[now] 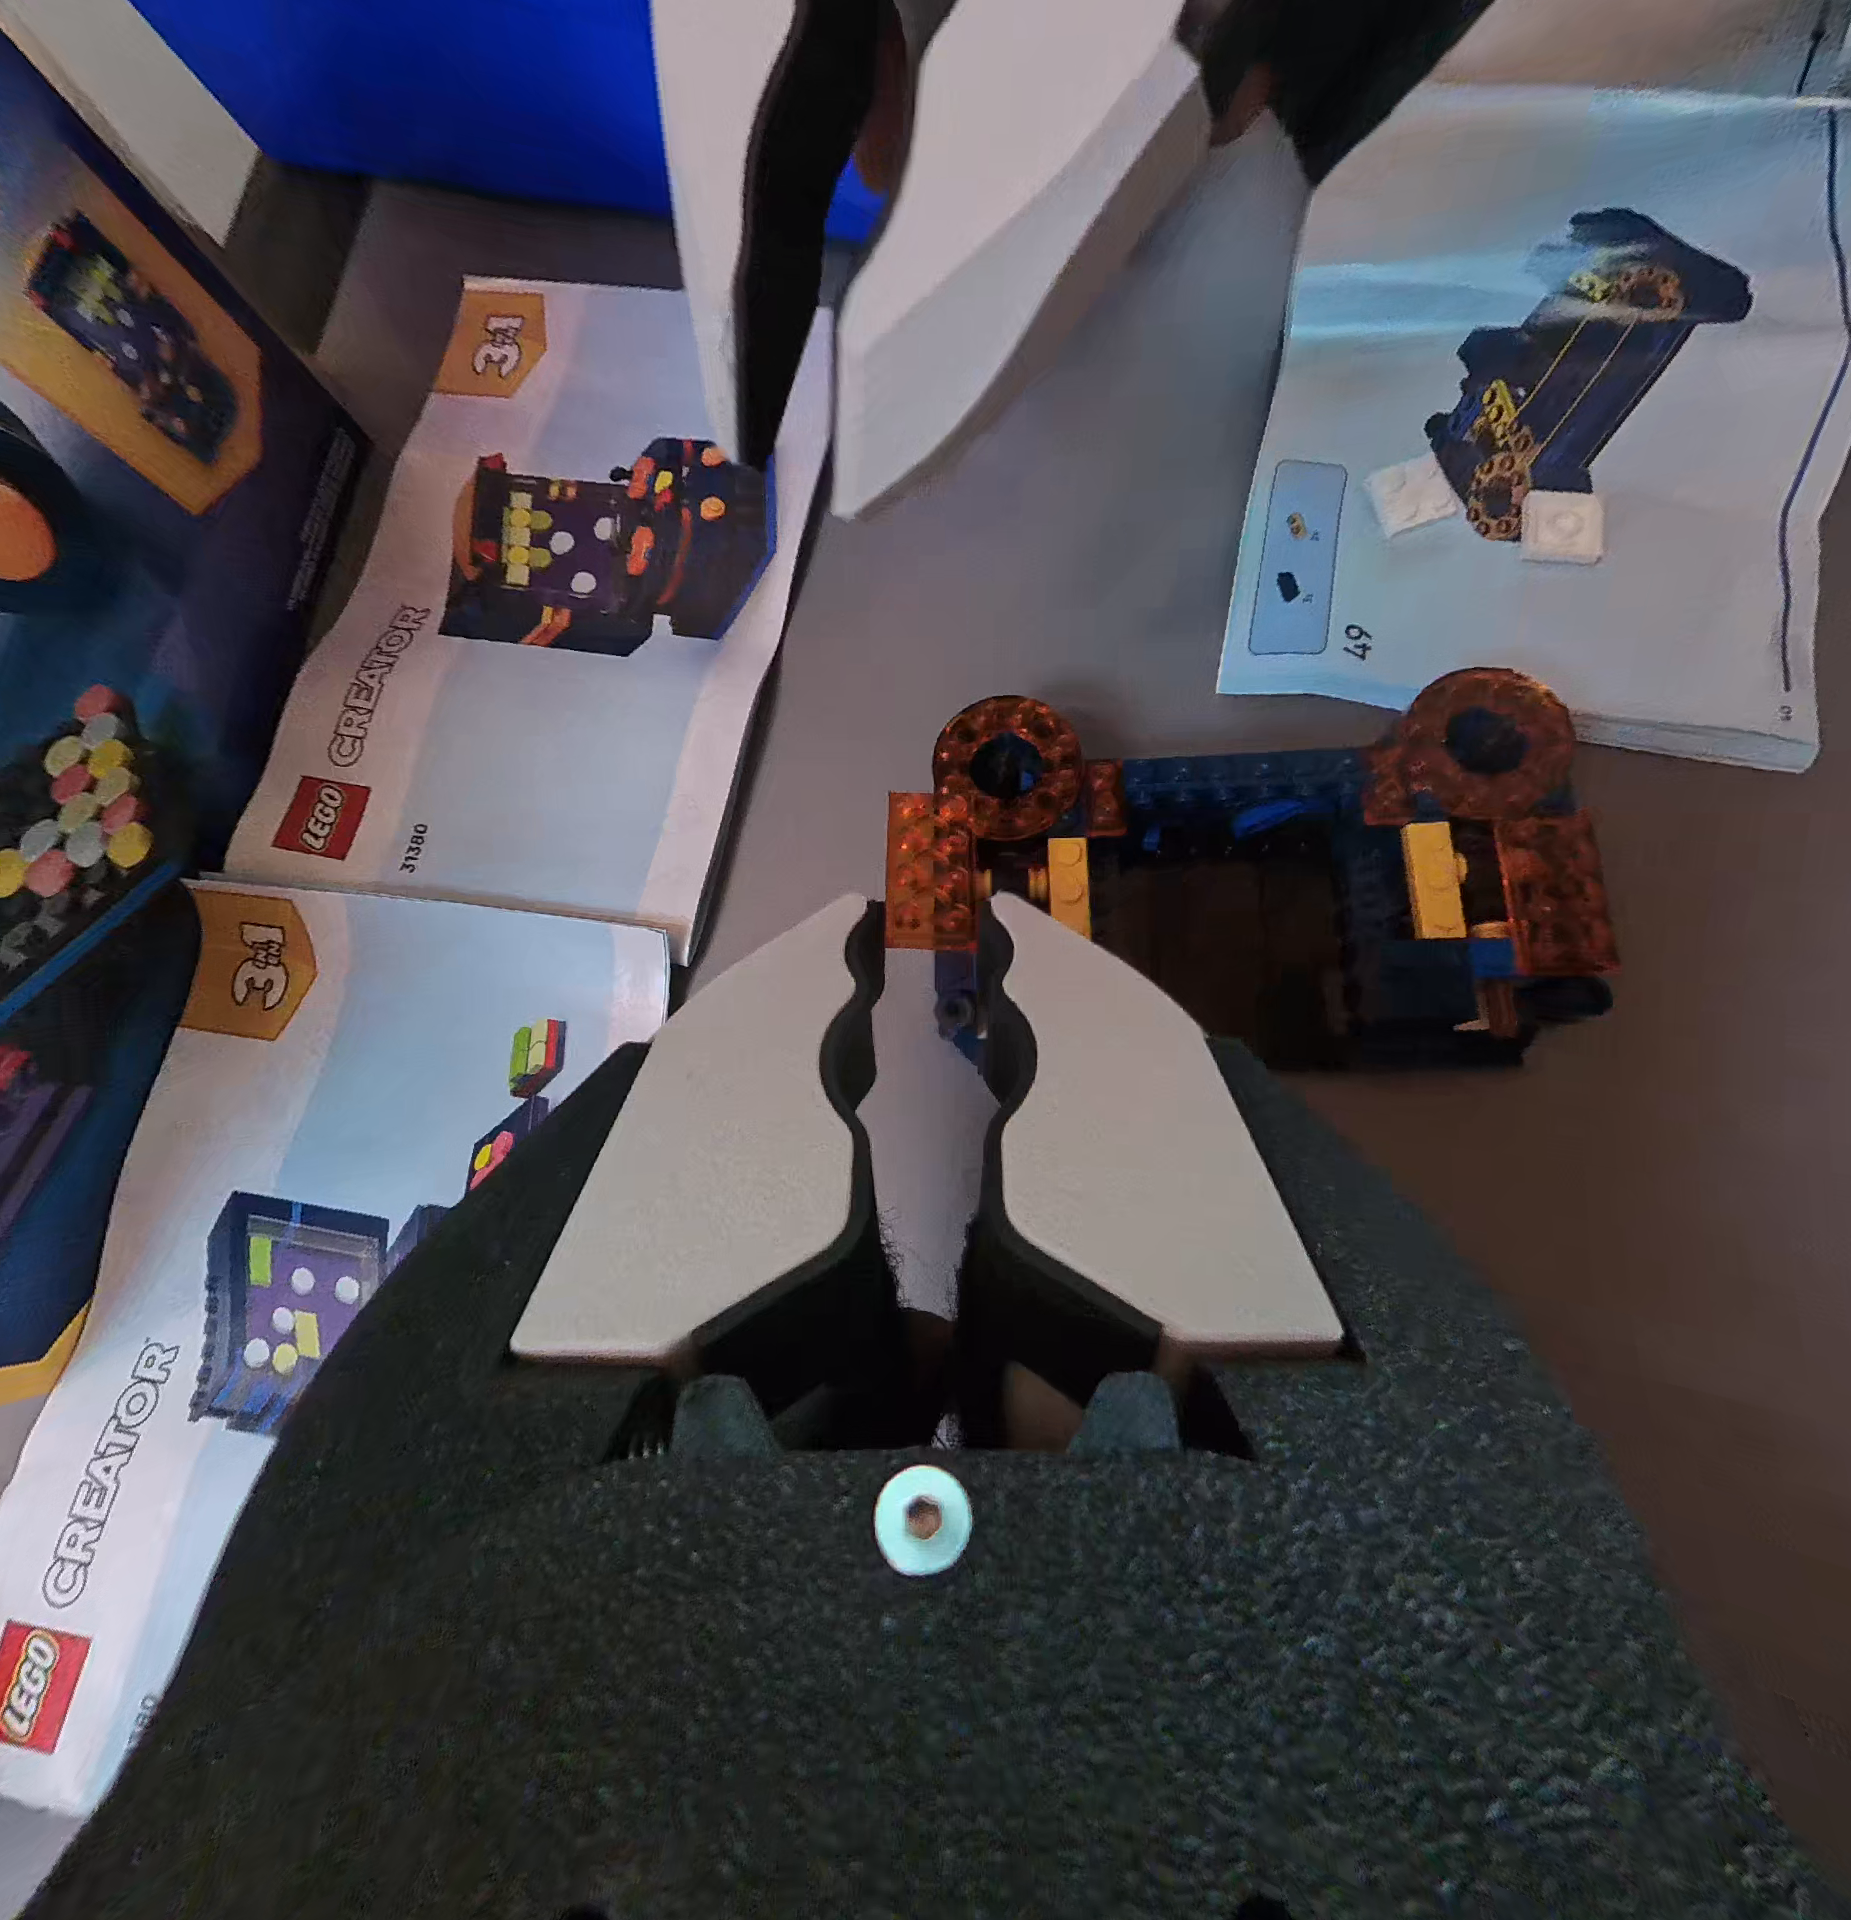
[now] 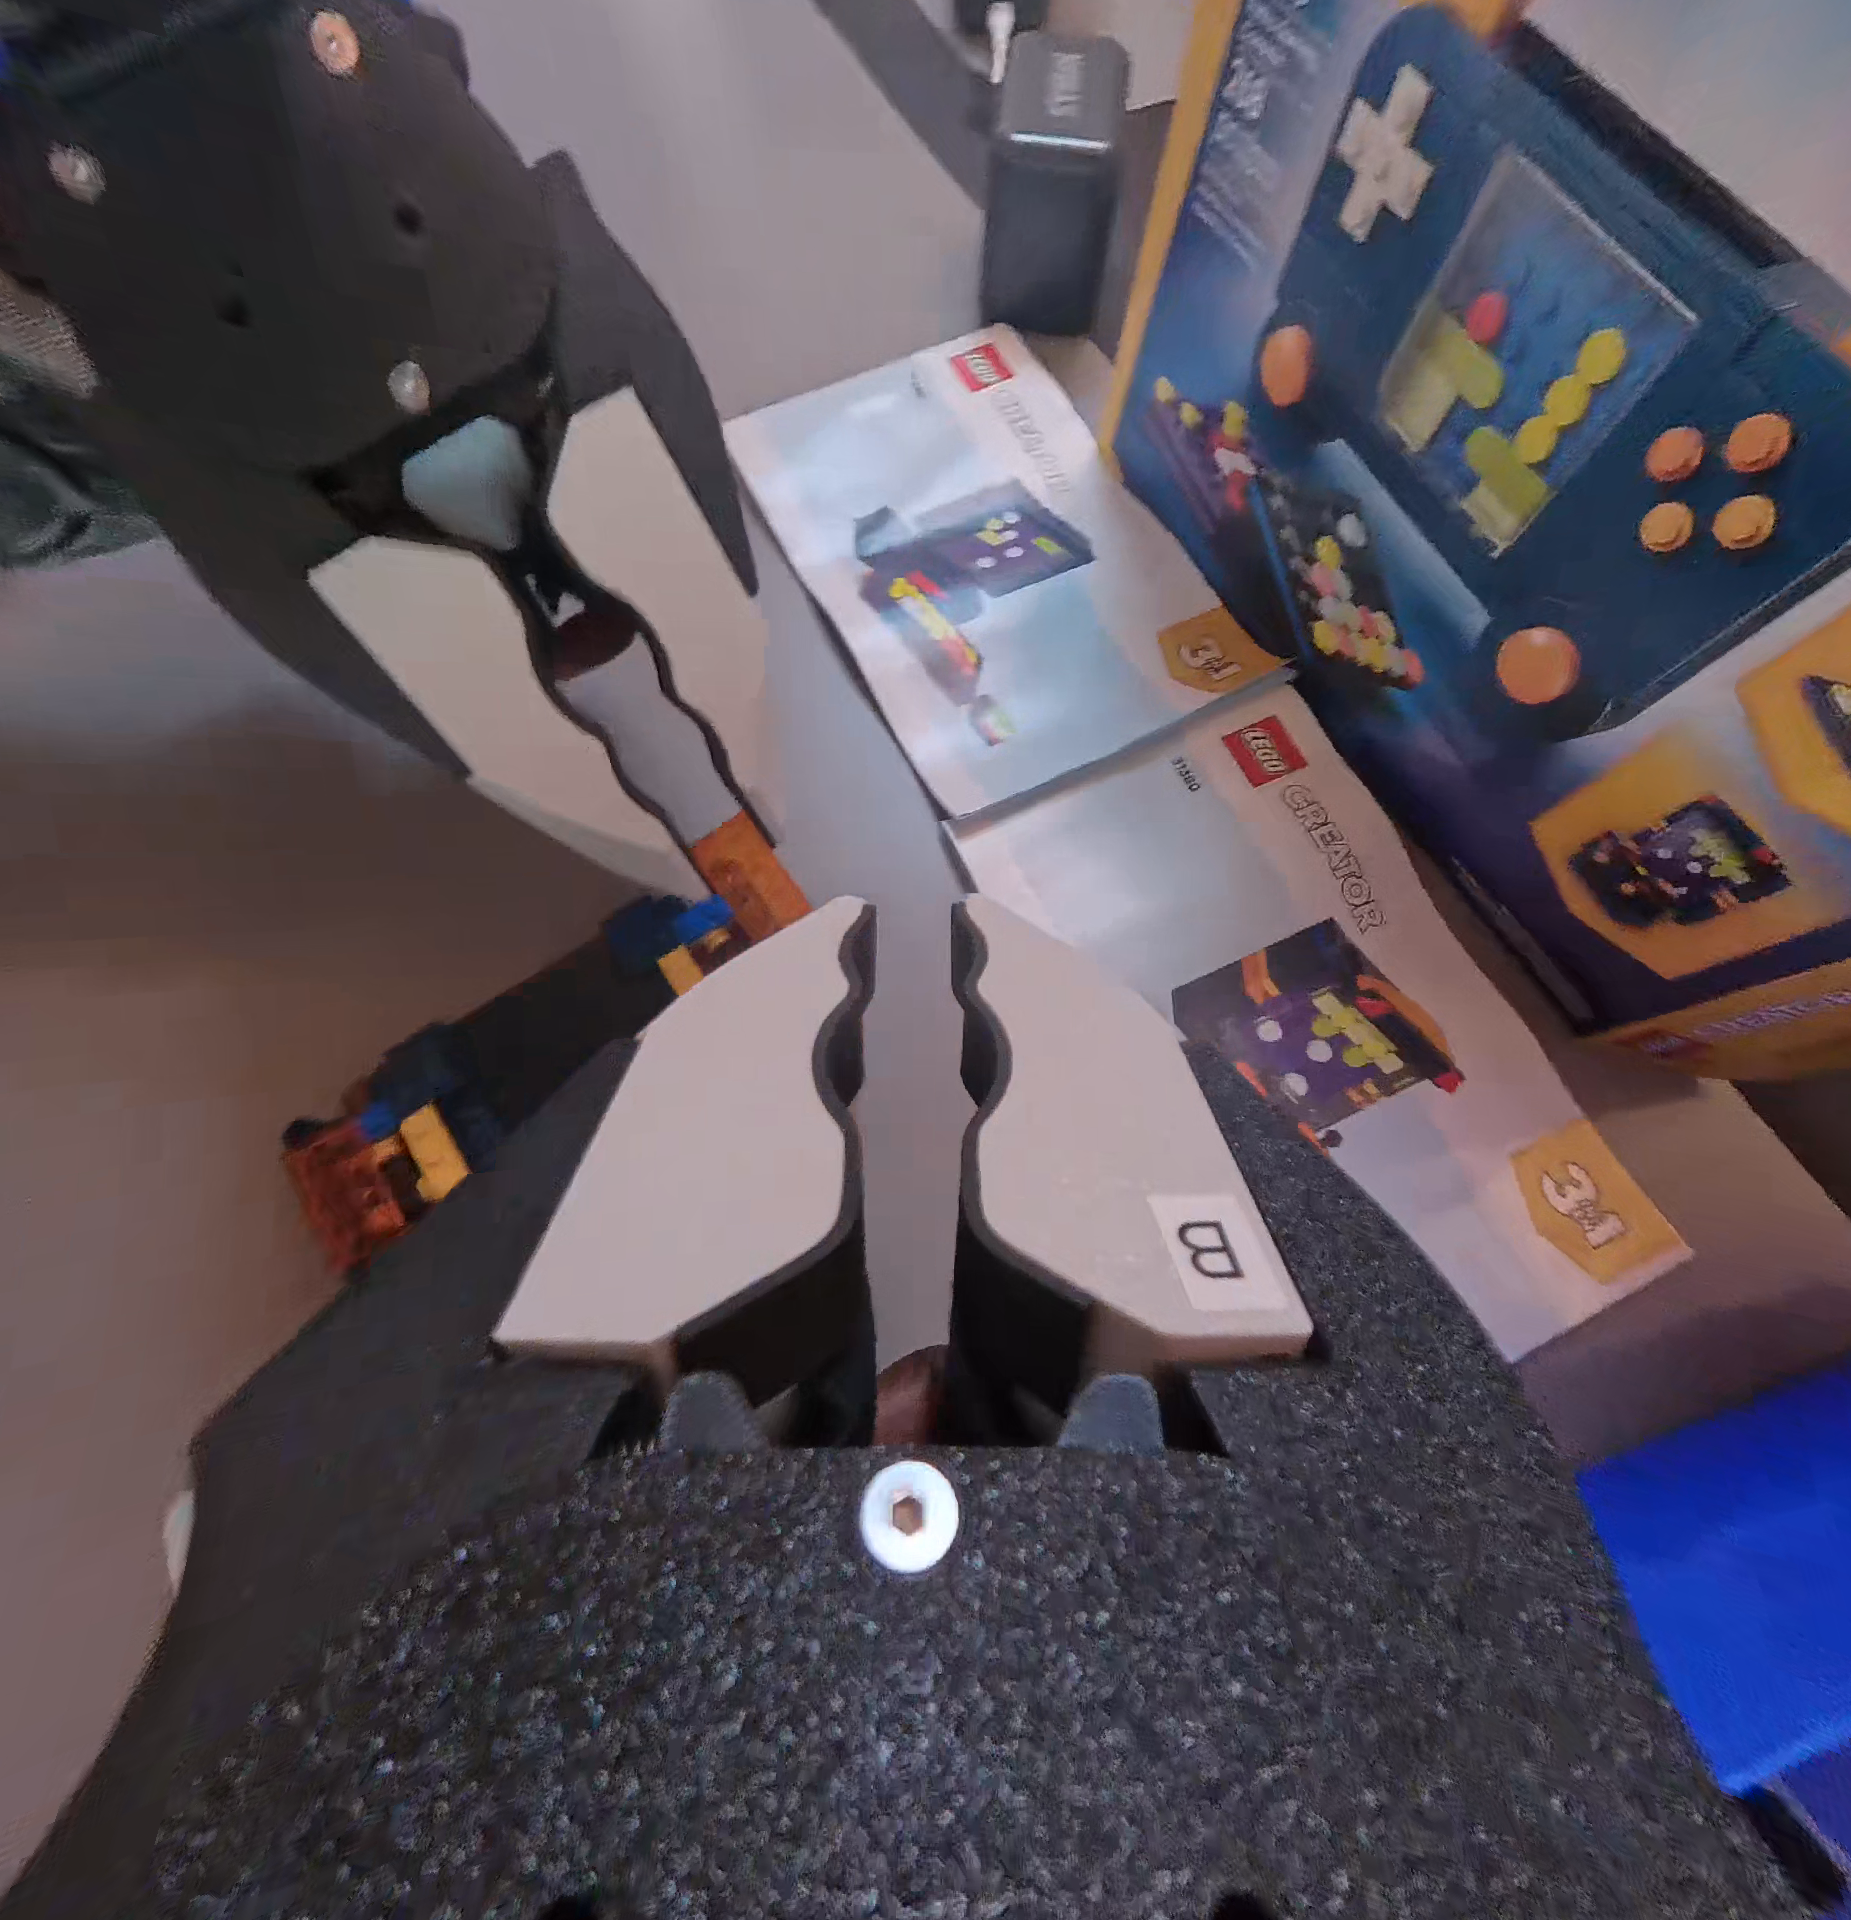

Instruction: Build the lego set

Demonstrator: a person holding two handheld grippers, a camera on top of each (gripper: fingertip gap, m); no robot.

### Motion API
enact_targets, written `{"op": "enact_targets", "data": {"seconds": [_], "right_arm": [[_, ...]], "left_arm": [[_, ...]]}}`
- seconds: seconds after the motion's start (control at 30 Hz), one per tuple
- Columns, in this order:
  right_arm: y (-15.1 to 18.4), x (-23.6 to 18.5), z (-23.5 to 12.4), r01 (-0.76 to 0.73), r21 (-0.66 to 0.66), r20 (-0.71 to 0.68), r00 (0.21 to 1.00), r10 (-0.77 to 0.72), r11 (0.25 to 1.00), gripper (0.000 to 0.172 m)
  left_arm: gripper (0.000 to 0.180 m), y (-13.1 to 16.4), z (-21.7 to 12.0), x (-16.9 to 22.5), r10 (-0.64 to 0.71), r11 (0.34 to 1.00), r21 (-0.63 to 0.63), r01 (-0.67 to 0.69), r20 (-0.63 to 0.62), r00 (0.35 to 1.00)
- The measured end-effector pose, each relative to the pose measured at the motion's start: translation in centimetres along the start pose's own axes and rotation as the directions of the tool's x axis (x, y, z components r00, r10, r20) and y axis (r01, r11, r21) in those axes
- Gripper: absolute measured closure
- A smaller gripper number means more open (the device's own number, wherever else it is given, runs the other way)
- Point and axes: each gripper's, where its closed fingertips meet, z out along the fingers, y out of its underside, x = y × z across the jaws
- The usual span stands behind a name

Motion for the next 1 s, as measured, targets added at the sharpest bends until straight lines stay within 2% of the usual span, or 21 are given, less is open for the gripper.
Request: {"op": "enact_targets", "data": {"seconds": [0.17, 0.33, 0.63, 1.0], "right_arm": [[0.9, 0.0, 3.3, -0.112, -0.005, 0.020, 0.994, 0.112, 0.994, 0.172], [2.3, -1.0, 5.2, -0.235, -0.050, 0.170, 0.956, 0.240, 0.971, 0.172], [3.7, -1.8, 6.0, -0.193, -0.125, 0.223, 0.950, 0.217, 0.973, 0.172], [3.8, -2.7, 6.3, -0.175, -0.139, 0.277, 0.938, 0.208, 0.975, 0.166]], "left_arm": [[0.164, 0.7, 1.0, -0.1, -0.009, 0.999, -0.032, 0.008, -0.032, 0.999], [0.165, 0.8, 1.0, 0.1, -0.026, 1.000, -0.015, 0.025, -0.048, 0.999], [0.165, 1.4, 1.3, 0.8, -0.080, 0.997, -0.001, 0.081, -0.094, 0.992], [0.164, 1.5, 1.2, 1.0, -0.115, 0.993, -0.027, 0.112, -0.121, 0.986]]}}
